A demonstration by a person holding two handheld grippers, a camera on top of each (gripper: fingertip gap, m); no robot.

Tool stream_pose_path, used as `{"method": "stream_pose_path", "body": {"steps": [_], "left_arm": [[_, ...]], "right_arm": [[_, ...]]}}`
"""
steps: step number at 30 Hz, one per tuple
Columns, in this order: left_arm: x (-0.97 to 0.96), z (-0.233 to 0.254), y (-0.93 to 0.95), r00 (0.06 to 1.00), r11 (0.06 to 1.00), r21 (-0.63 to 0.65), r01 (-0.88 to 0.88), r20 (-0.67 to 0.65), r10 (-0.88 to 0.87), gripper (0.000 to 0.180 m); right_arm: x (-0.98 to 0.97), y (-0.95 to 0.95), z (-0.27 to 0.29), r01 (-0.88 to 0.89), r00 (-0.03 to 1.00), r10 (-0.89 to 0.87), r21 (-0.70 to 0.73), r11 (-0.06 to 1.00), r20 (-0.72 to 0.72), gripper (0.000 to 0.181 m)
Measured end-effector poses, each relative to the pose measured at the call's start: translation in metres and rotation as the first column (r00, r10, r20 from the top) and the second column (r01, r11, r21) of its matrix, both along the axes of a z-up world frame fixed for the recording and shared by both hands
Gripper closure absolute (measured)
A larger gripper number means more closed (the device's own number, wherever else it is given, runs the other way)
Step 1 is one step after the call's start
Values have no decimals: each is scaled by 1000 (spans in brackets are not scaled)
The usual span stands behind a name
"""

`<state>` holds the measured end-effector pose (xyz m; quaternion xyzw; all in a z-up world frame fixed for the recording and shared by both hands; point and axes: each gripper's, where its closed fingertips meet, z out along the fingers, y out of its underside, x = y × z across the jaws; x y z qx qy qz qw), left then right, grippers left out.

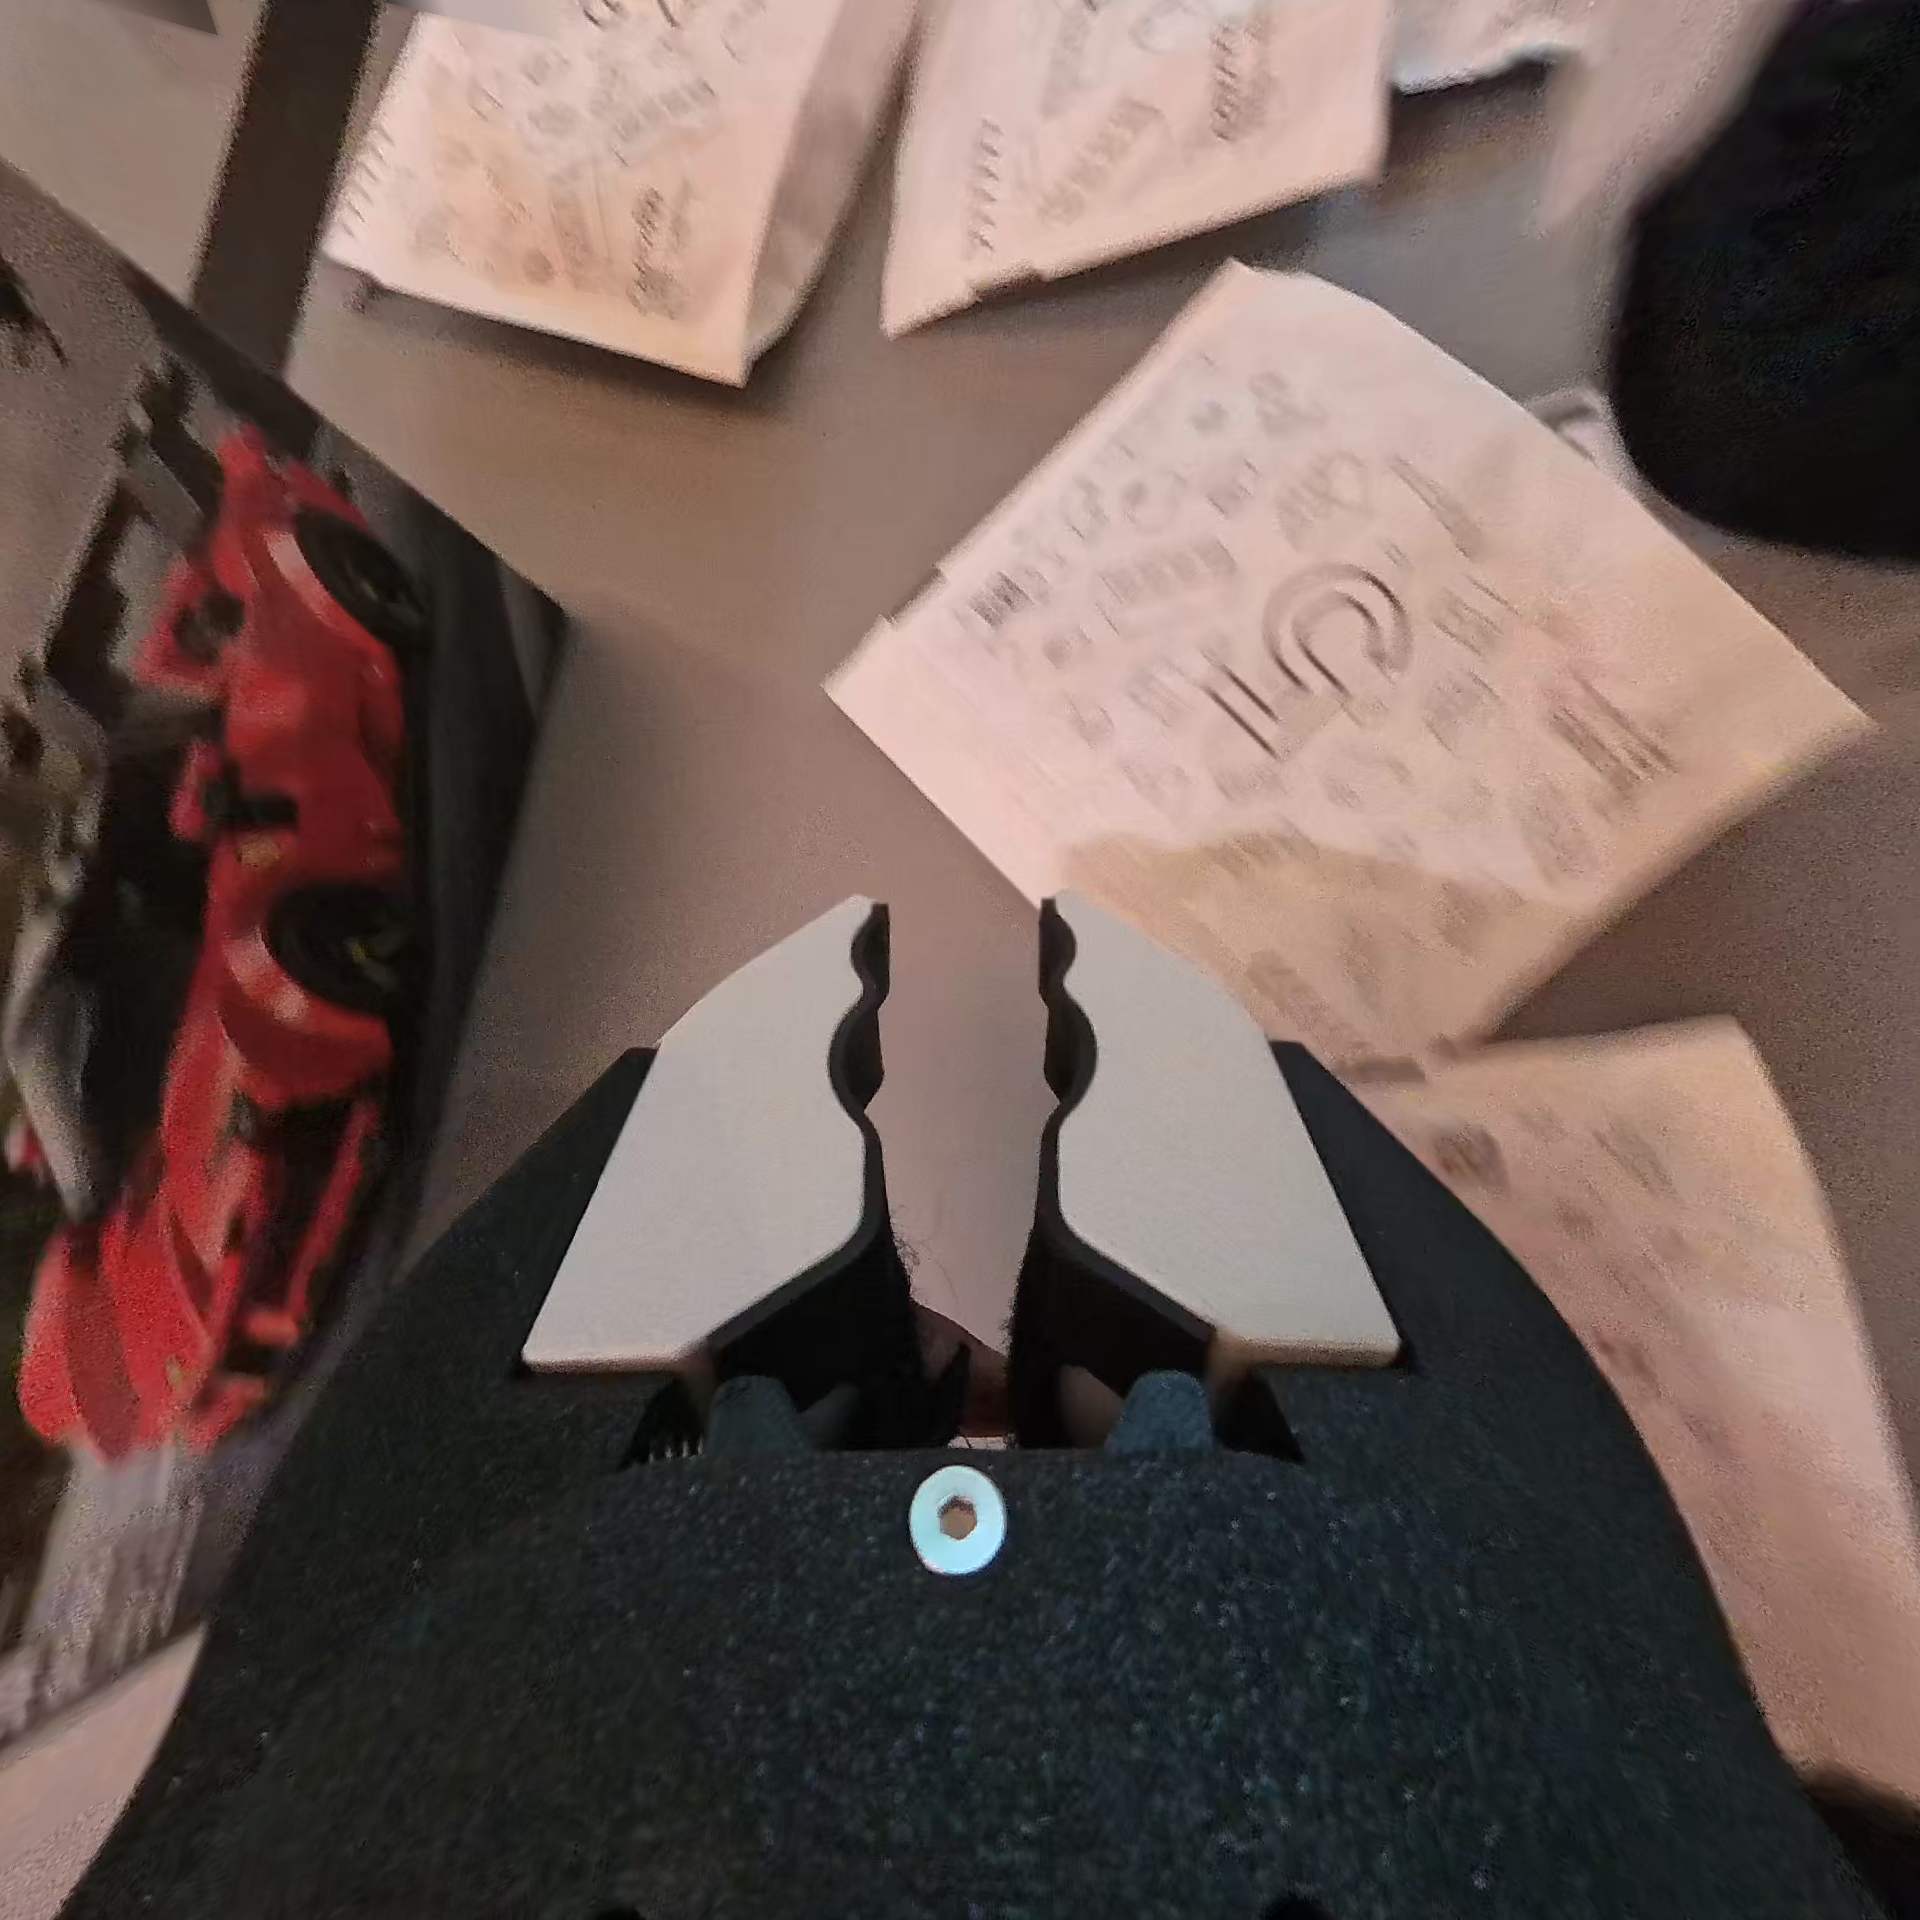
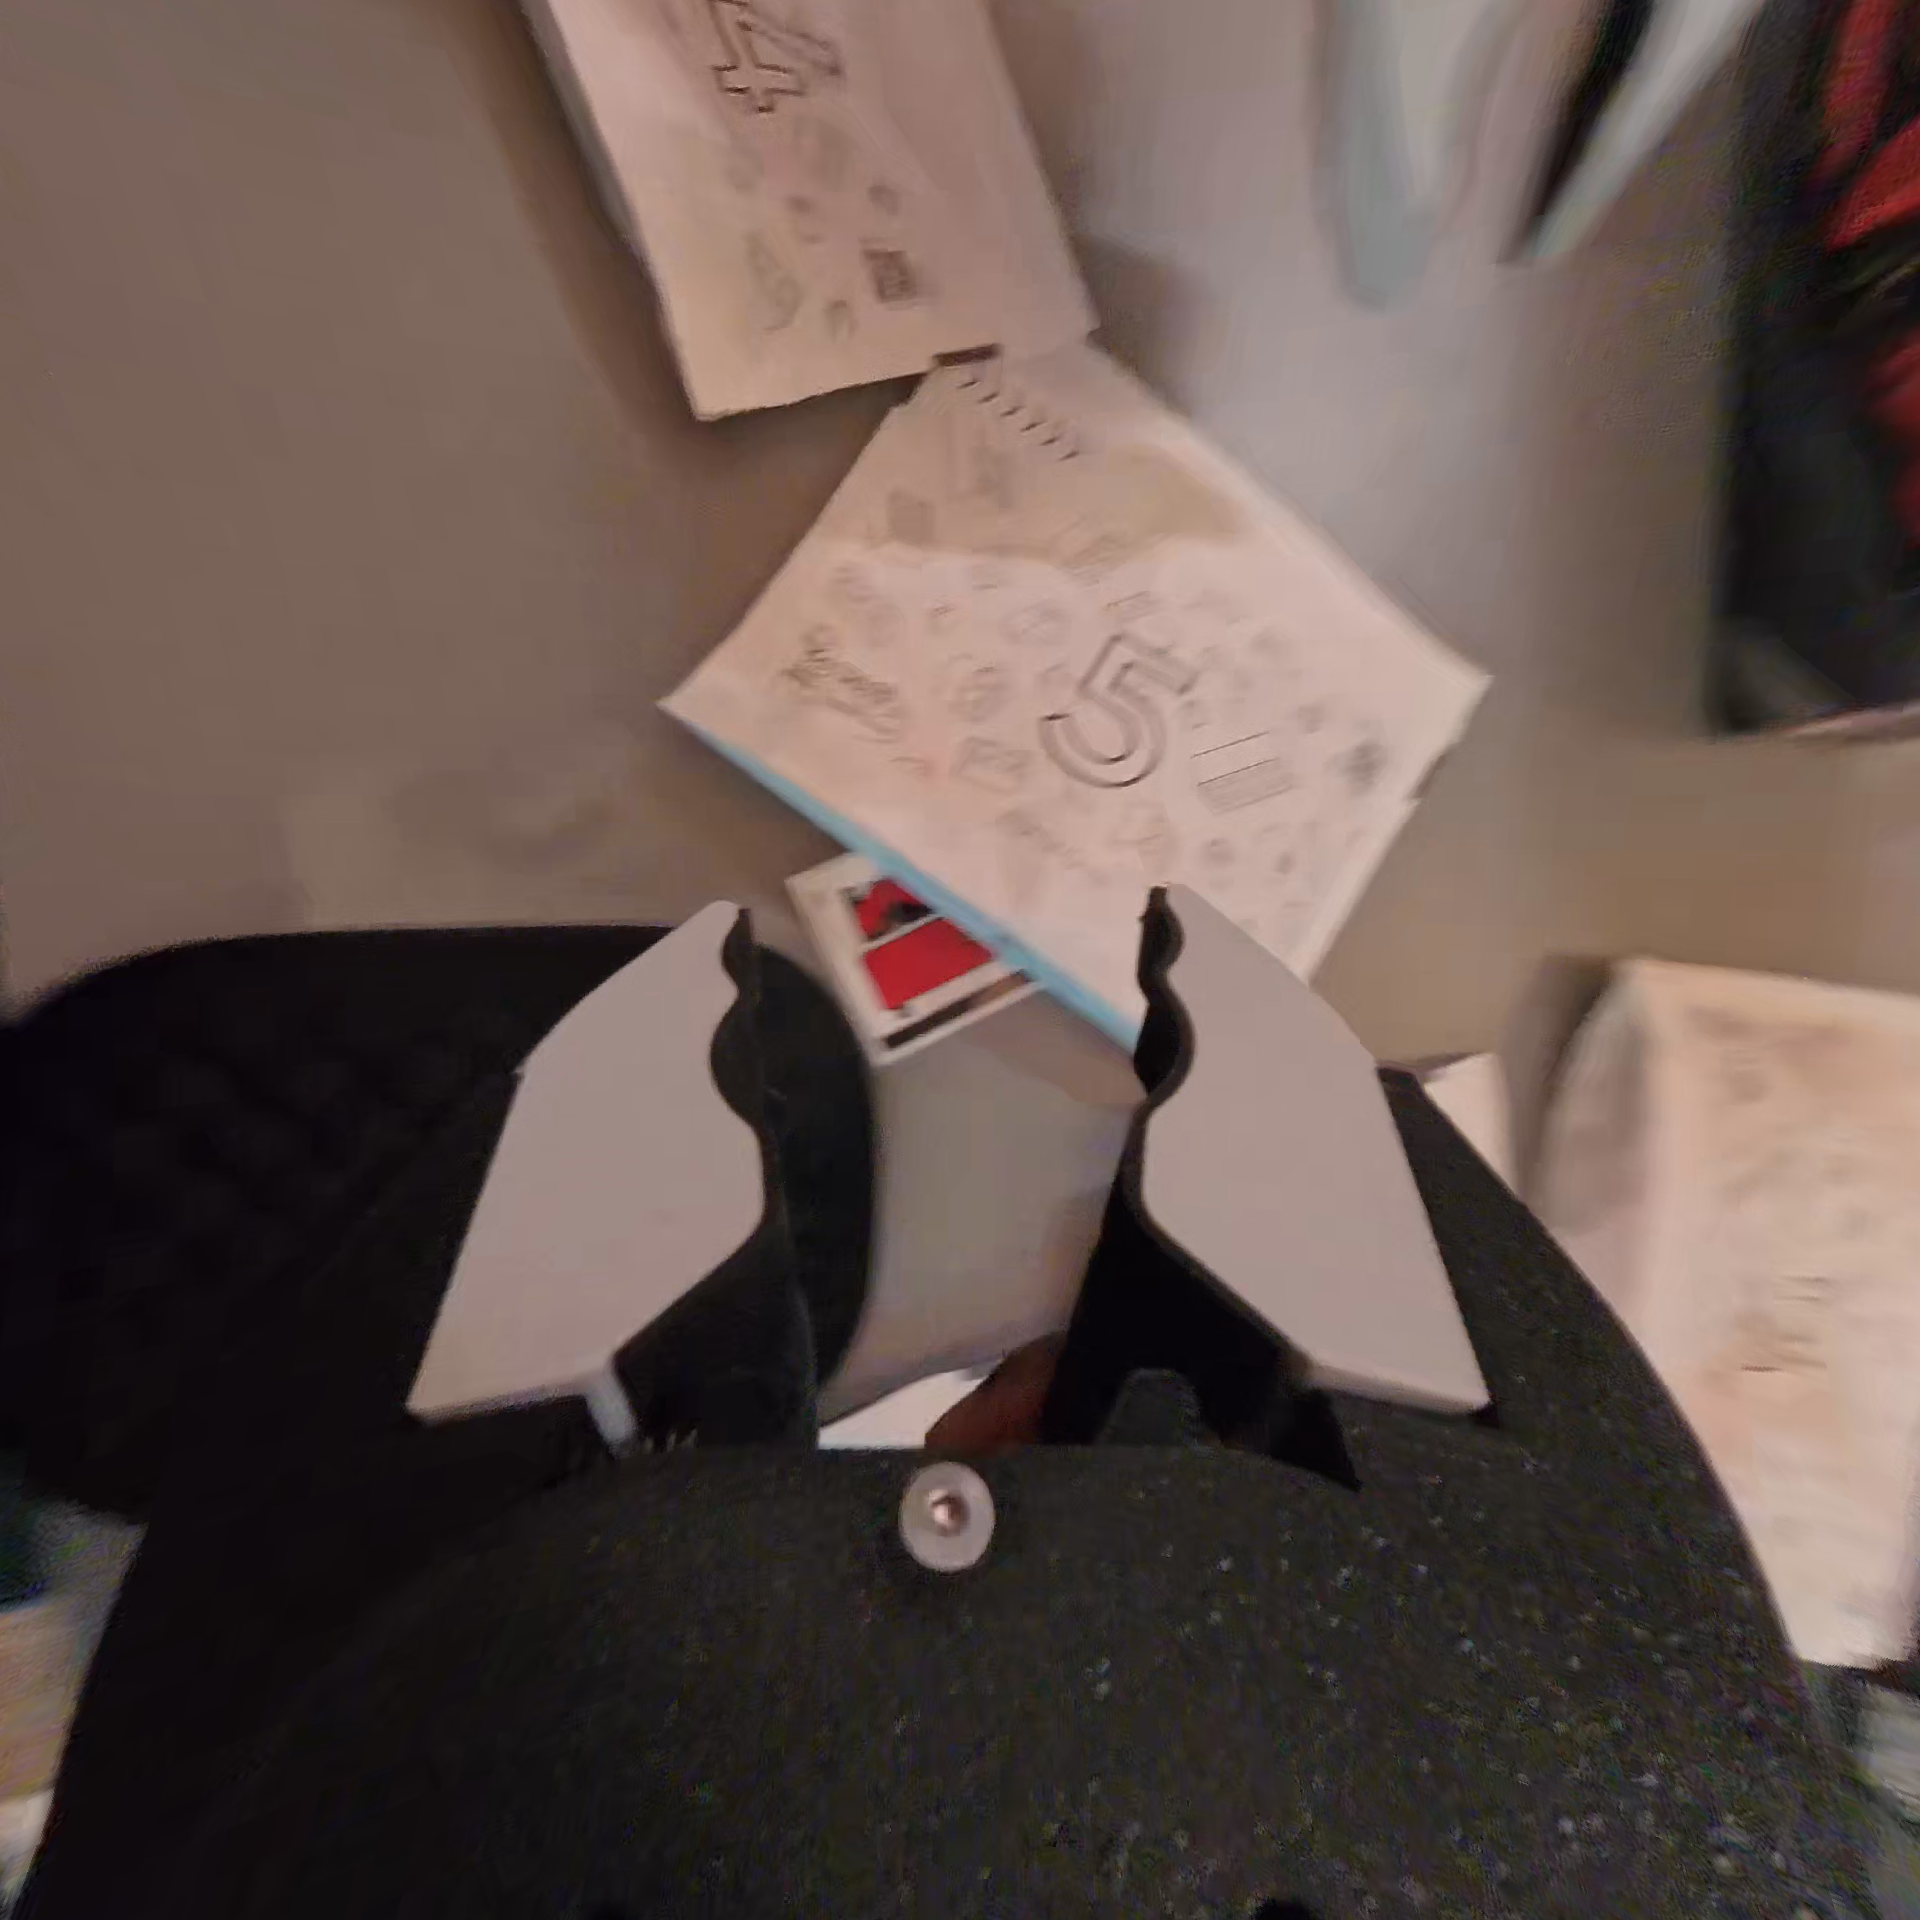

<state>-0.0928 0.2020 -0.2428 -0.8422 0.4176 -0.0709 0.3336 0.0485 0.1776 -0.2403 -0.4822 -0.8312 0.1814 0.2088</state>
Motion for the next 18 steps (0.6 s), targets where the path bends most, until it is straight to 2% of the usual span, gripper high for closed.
{"method": "stream_pose_path", "body": {"steps": [2, 5, 8, 9, 10, 11, 13, 15, 18], "left_arm": [[-9, 3, -40, 1000, 999, -39, 16, 19, -15, 150], [-7, 0, -102, 995, 993, -117, 30, 102, -18, 137], [6, -12, -150, 993, 983, -183, 17, 119, 5, 103], [12, -19, -161, 994, 980, -195, 21, 107, 0, 99], [16, -26, -168, 996, 980, -197, 23, 91, -5, 99], [19, -34, -172, 998, 981, -192, 22, 69, -9, 100], [19, -48, -172, 999, 983, -182, 33, 29, -28, 111], [11, -53, -163, 999, 989, -144, 31, -9, -33, 127], [-7, -51, -141, 997, 995, -95, 40, -62, -46, 134]], "right_arm": [[-11, 10, 1, -92, 992, 103, 147, 985, -67, 100], [-21, 15, -13, -221, 971, 236, 252, 942, -32, 97], [-29, 22, -29, -281, 959, 281, 275, 919, 40, 101], [-31, 23, -34, -293, 956, 288, 275, 916, 60, 106], [-31, 22, -38, -304, 953, 293, 269, 914, 81, 114], [-30, 20, -42, -309, 951, 293, 246, 919, 99, 131], [-35, 20, -43, -221, 975, 207, 215, 951, 84, 150], [-37, 20, -45, -104, 992, 90, 179, 978, 87, 156], [-42, 22, -45, 119, 987, -132, 140, 983, 91, 157]]}}
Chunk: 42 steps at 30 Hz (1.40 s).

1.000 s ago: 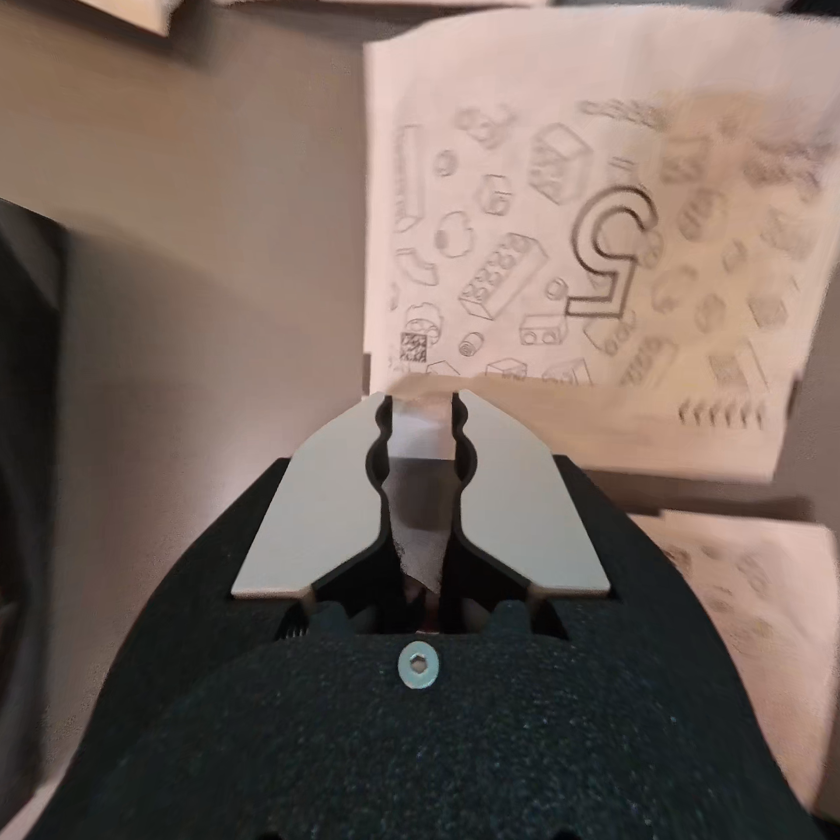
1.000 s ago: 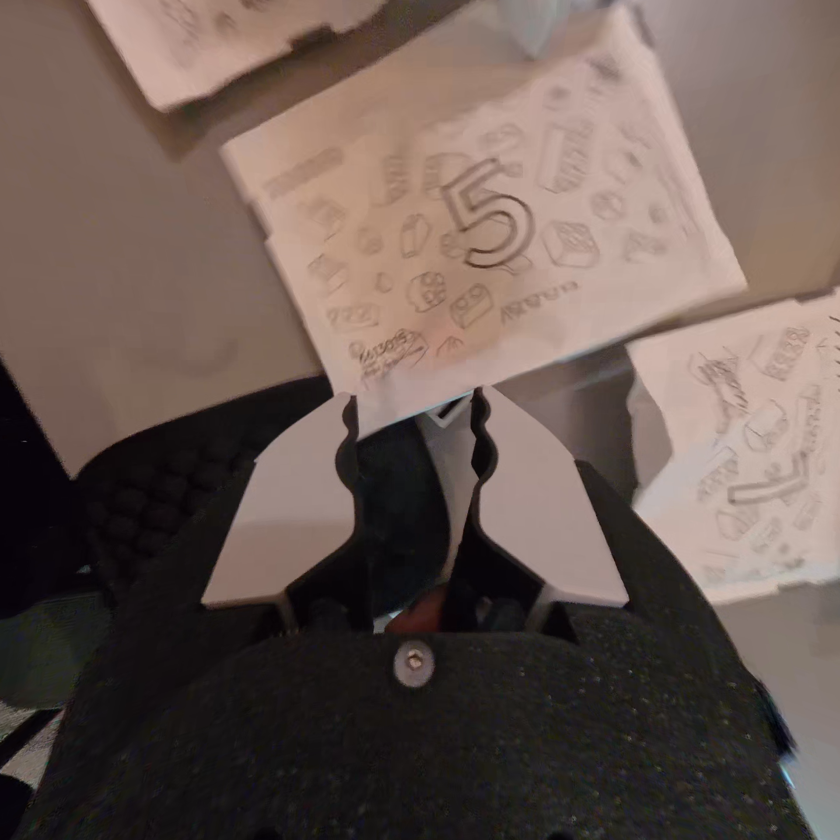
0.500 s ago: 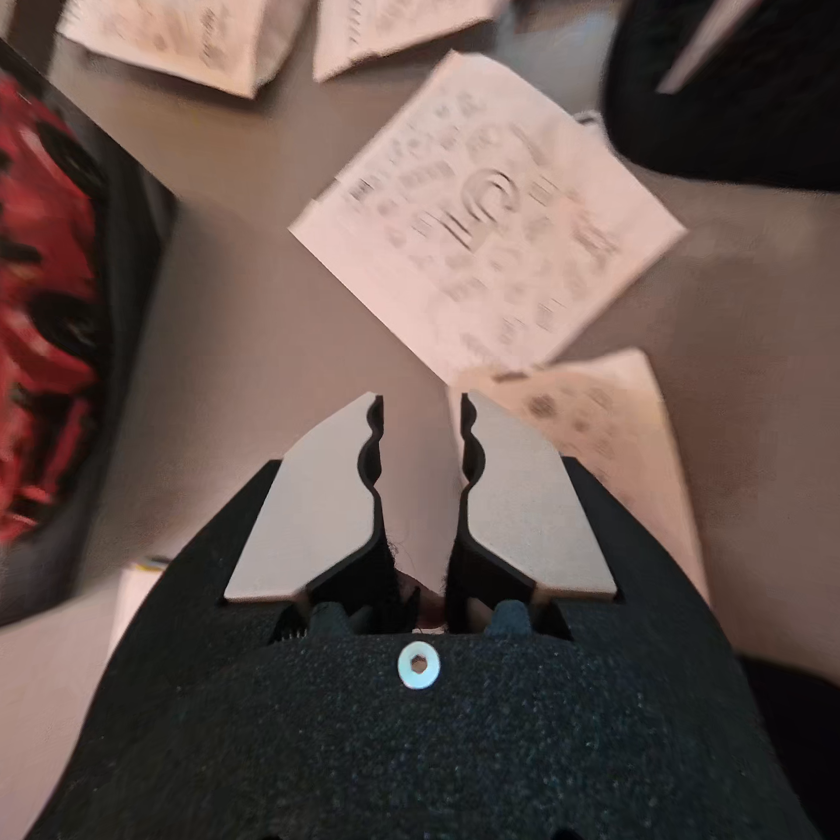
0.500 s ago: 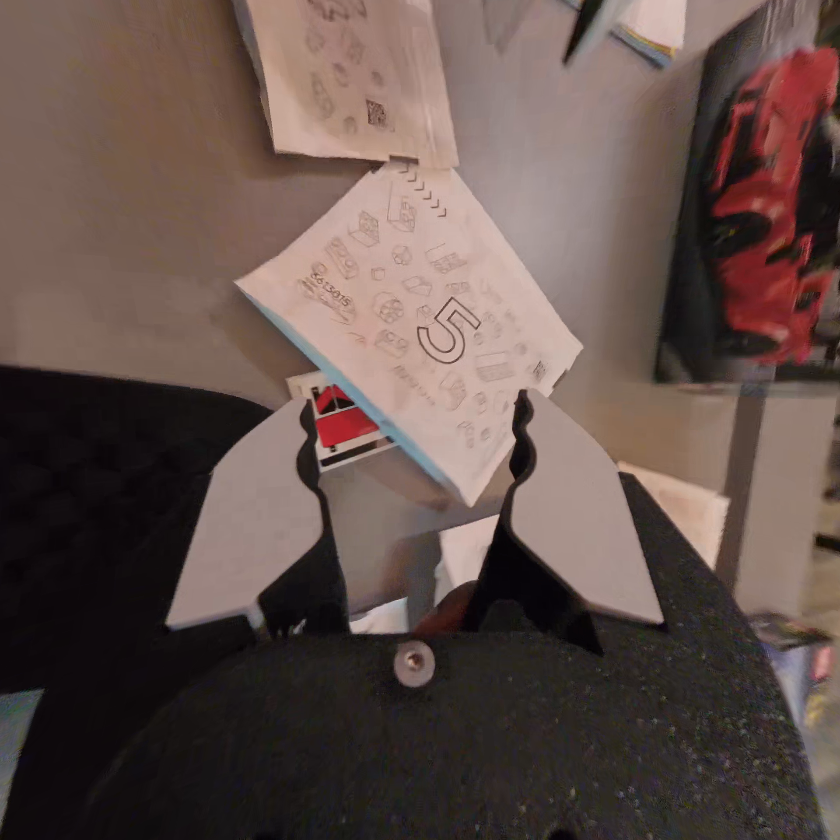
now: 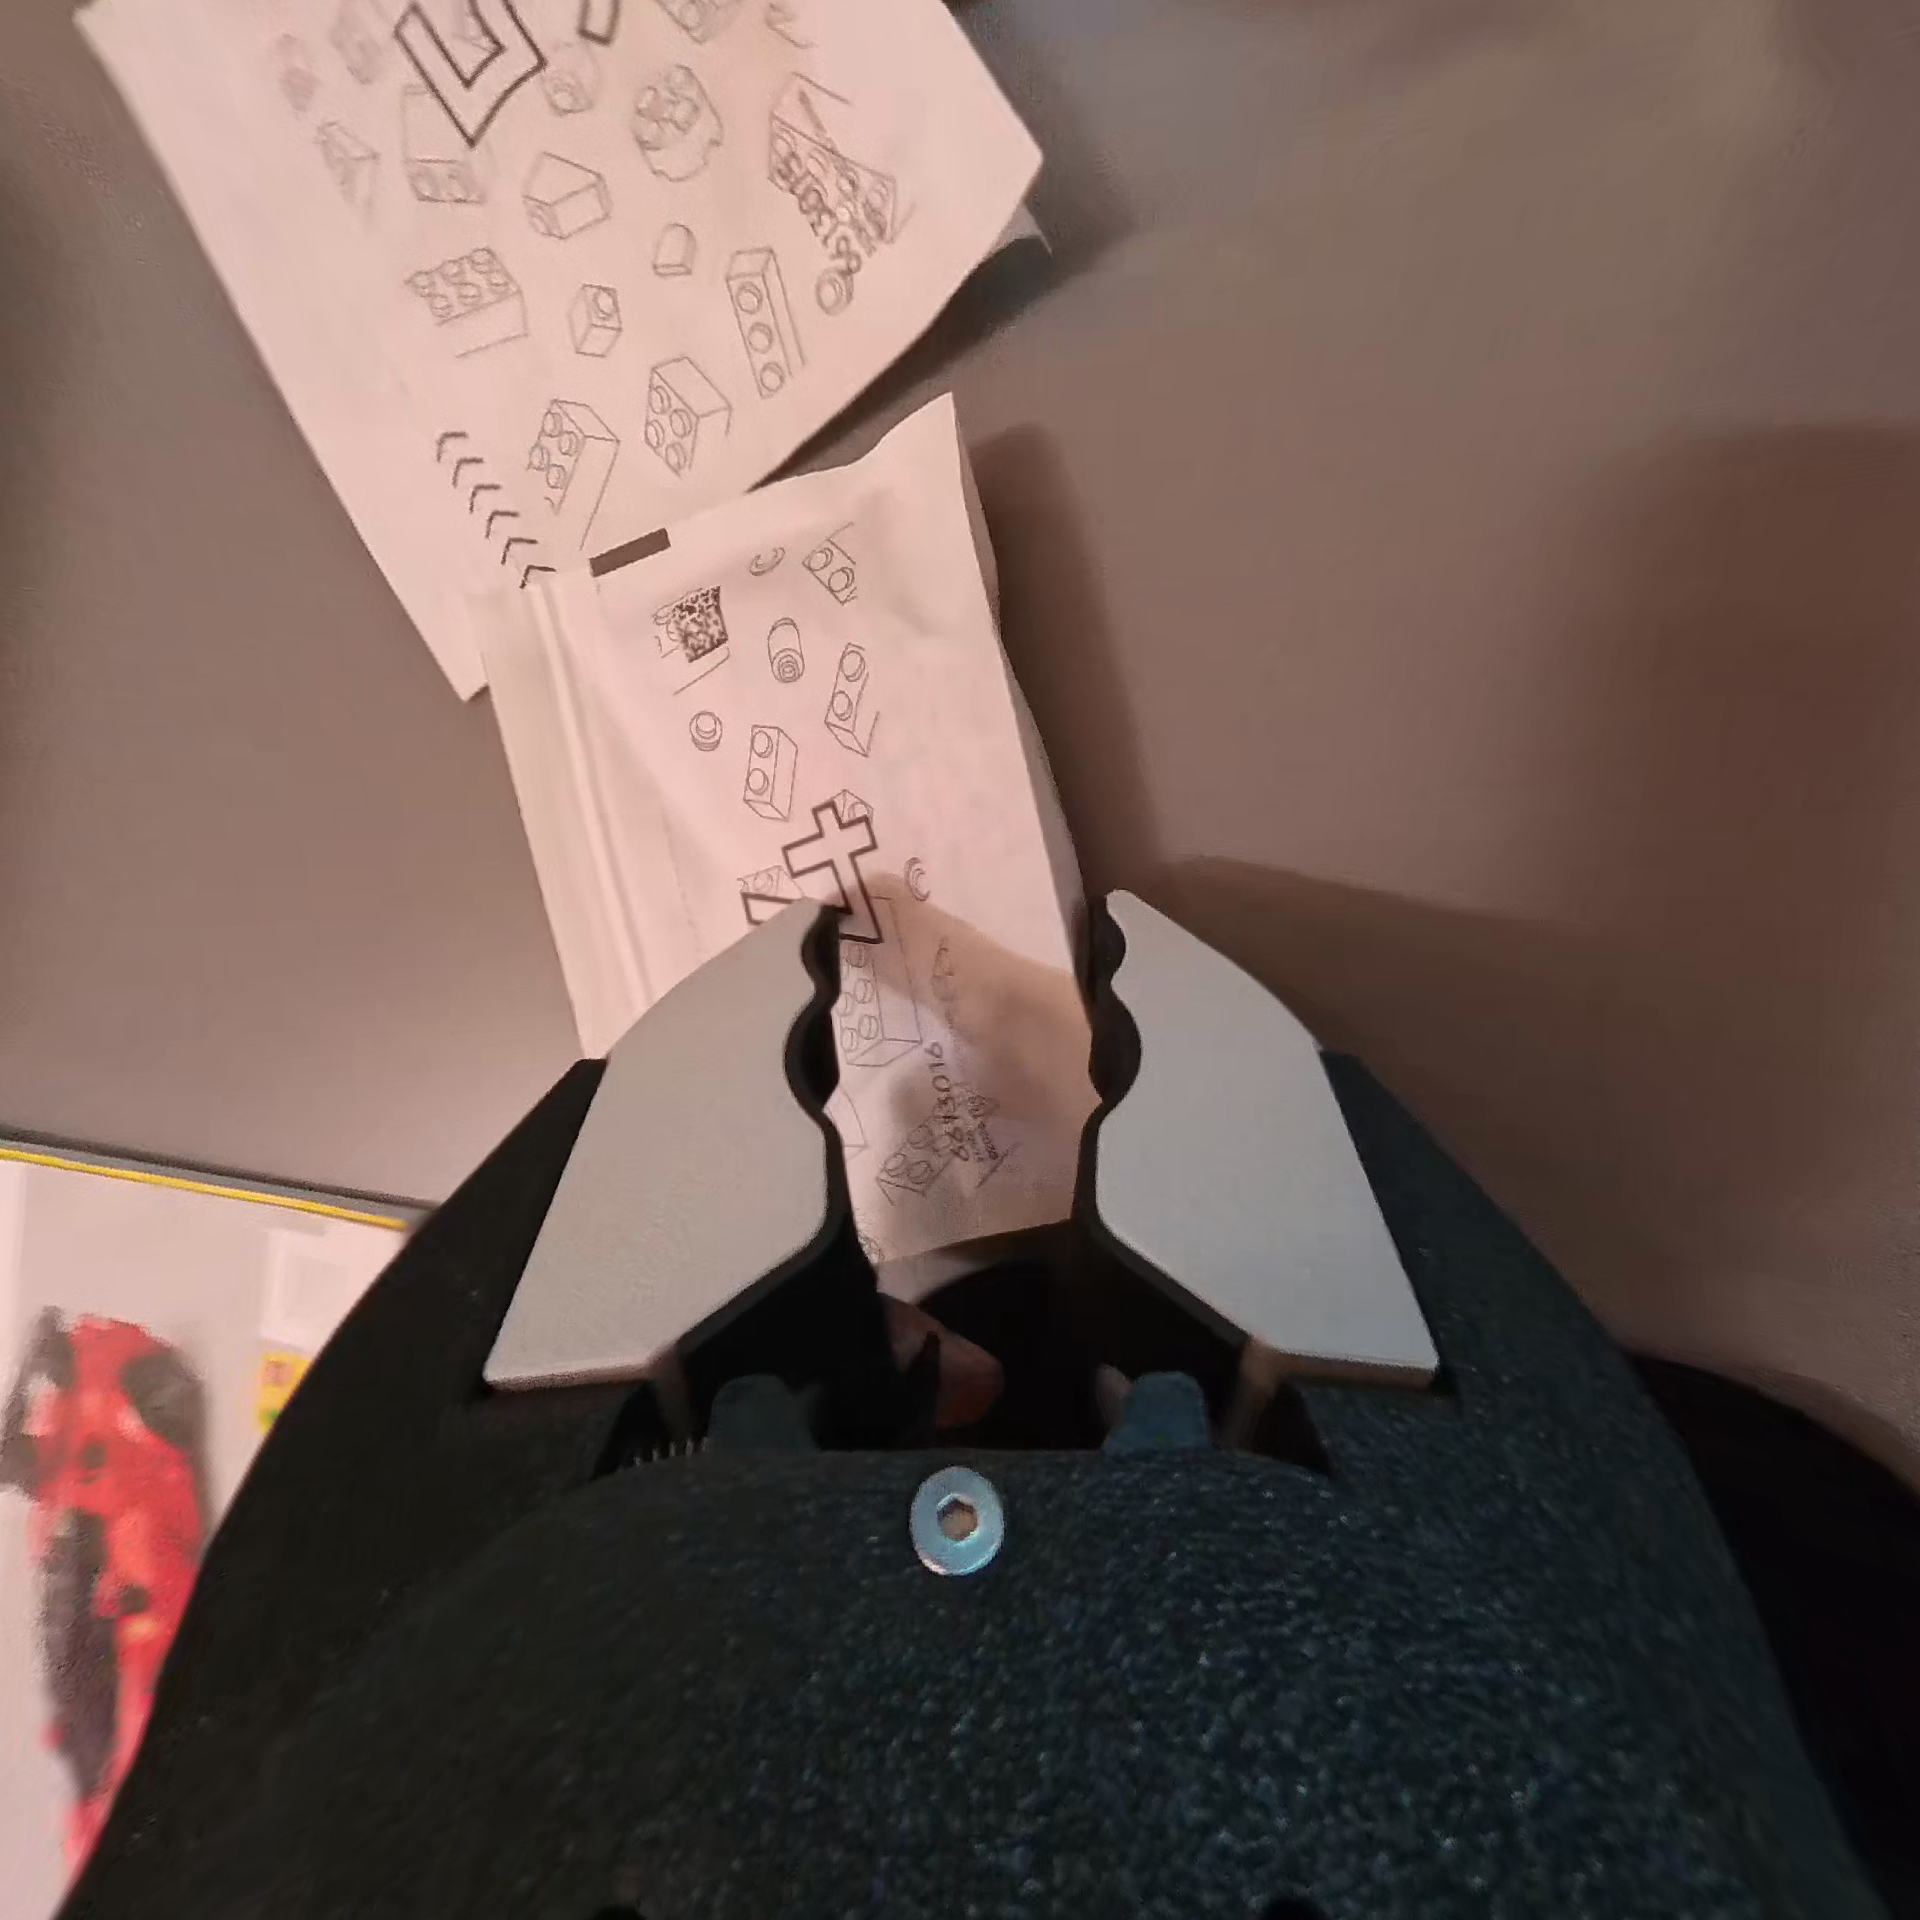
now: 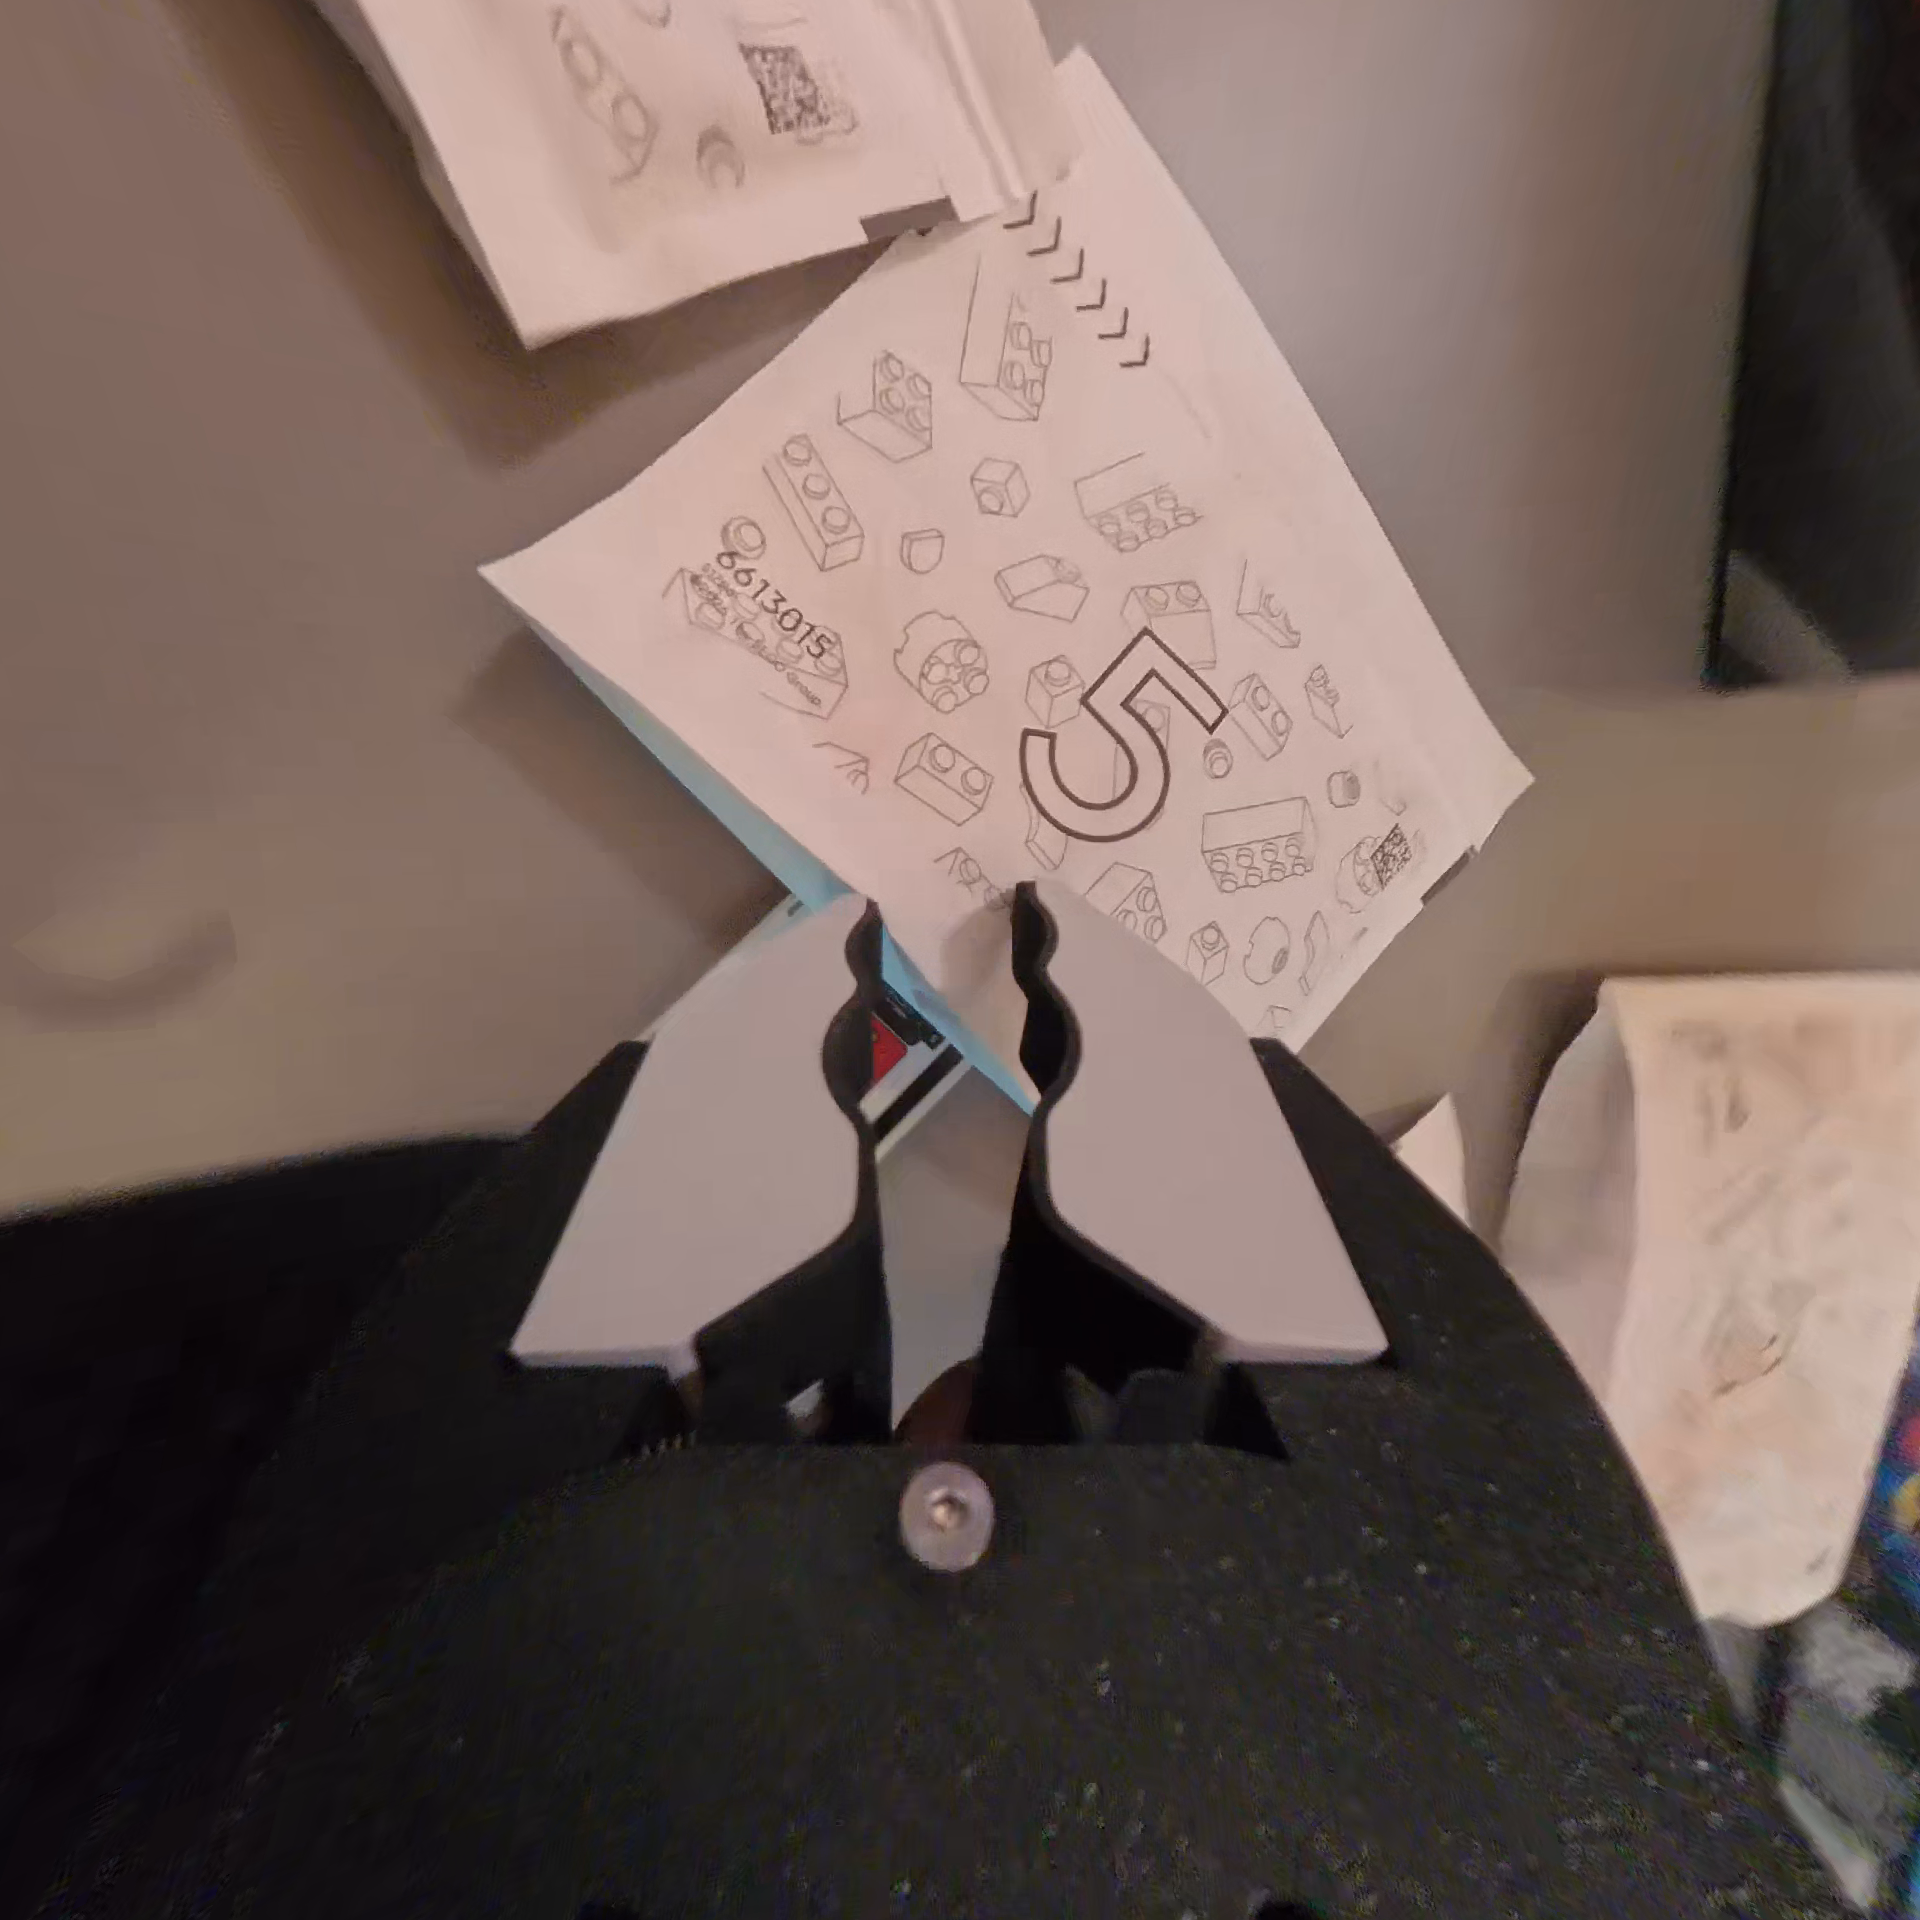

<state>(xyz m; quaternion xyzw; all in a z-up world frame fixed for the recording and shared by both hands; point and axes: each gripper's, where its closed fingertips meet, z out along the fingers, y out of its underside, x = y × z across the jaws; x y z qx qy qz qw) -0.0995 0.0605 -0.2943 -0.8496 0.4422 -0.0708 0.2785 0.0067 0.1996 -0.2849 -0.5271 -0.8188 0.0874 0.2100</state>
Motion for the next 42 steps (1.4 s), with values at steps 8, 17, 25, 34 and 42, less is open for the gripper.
{"method": "stream_pose_path", "body": {"steps": [8, 17, 25, 34, 42], "left_arm": [[-18, 1, 25, 951, 956, 46, 290, -121, -283, 141], [-41, 7, 60, 933, 954, 120, 275, -272, -235, 133], [-23, 56, 49, 994, 958, 286, -38, 107, 8, 120], [4, 67, 9, 972, 960, 257, -112, 228, 52, 123], [14, 62, 4, 960, 949, 234, -212, 230, 158, 114]], "right_arm": [[-11, 10, 0, 390, 921, -390, -62, 919, 18, 158], [1, 7, 22, 389, 905, -415, -218, 895, -91, 134], [36, -8, -6, 445, 873, -485, -323, 835, -53, 157], [27, -63, -16, 420, 896, -445, -314, 851, -7, 154], [33, -43, 8, 383, 881, -458, -388, 839, -120, 128]]}}
